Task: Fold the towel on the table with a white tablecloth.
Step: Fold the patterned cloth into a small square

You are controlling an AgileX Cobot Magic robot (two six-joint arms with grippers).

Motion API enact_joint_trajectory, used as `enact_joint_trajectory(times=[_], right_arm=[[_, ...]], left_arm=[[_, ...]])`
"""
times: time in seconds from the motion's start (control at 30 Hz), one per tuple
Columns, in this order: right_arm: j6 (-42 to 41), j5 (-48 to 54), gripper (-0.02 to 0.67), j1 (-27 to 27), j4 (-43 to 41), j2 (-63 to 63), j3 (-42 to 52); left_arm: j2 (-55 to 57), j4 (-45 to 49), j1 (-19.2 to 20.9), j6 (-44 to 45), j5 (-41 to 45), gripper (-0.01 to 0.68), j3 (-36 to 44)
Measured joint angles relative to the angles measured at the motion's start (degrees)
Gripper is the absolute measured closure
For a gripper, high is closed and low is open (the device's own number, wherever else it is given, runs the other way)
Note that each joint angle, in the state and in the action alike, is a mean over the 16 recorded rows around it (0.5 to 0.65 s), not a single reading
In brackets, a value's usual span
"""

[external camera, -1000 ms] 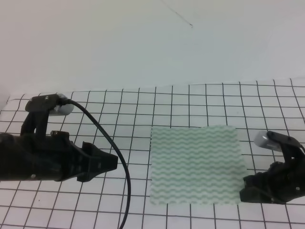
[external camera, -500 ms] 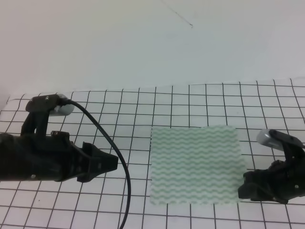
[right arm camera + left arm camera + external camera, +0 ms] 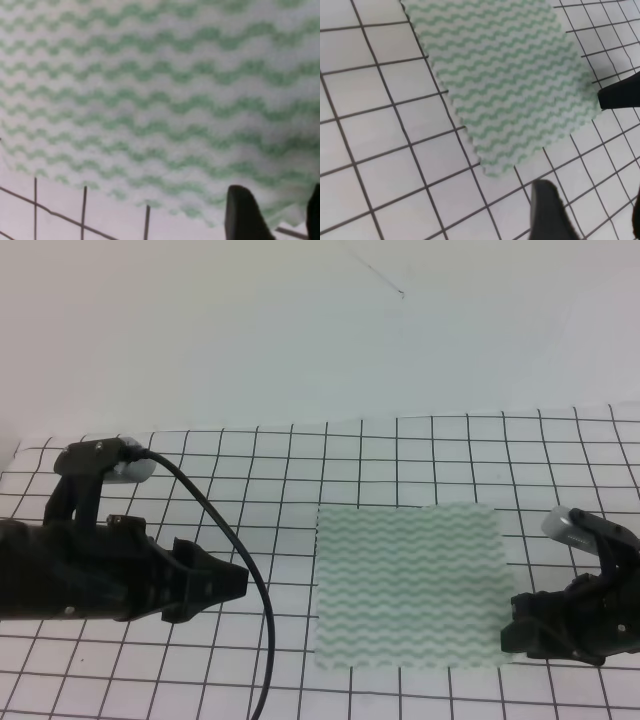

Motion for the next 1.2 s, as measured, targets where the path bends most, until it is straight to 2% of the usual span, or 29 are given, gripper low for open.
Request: enact_joint_trajectory(times=[0.33,0.5,0.87,1.2], right_arm=[[-0.1,-0.2,0.576,0.0,-1.0,0.0,0.0],[-0.2,-0.6,0.637,0.0,-1.4,0.0,0.0],[-0.5,-1.7,0.650,0.0,-1.3,0.0,-2.4],[-0.5,-4.0,0.651,0.0,-1.1,1.7,-9.8]], left_arm=[[0.0,0.0,0.0,-0.1,0.1,0.337,0.0],[0.0,0.0,0.0,-0.1,0.1,0.337,0.0],[0.0,0.4,0.0,0.0,0.1,0.337,0.0],[0.0,0.9,0.0,0.3,0.4,0.337,0.0]])
